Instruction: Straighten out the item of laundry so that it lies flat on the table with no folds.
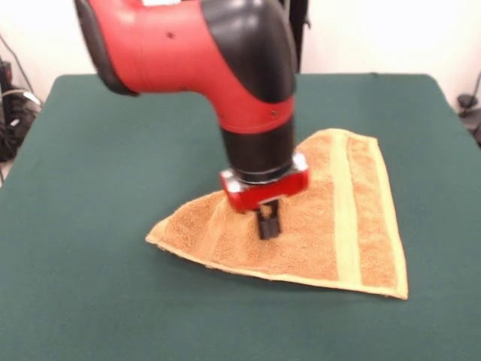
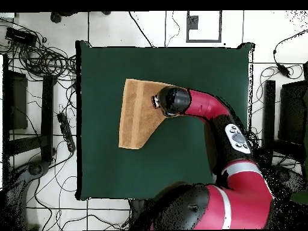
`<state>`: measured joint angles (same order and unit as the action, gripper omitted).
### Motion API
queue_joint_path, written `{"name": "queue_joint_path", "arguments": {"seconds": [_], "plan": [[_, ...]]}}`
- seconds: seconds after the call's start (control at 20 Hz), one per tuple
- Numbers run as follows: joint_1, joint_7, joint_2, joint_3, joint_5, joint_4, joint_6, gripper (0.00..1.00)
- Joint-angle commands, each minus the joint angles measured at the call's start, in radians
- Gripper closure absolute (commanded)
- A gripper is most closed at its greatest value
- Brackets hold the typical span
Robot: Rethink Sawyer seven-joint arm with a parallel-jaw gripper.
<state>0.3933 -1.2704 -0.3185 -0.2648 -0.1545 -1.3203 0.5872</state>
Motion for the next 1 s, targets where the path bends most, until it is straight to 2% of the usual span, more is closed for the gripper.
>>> {"name": "queue_joint_path", "arguments": {"seconds": [0.05, 0.25, 0.4, 0.85, 1.0], "plan": [[0.065, 0.005, -0.061, -0.116, -0.058, -0.131, -0.166, 1.00], [0.142, -0.032, -0.147, -0.251, -0.071, -0.228, -0.321, 1.00], [0.169, -0.082, -0.180, -0.315, -0.088, -0.254, -0.411, 1.00], [0.211, -0.091, -0.190, -0.374, -0.116, -0.286, -0.456, 1.00], [0.250, -0.080, -0.222, -0.431, -0.094, -0.332, -0.411, 1.00]]}}
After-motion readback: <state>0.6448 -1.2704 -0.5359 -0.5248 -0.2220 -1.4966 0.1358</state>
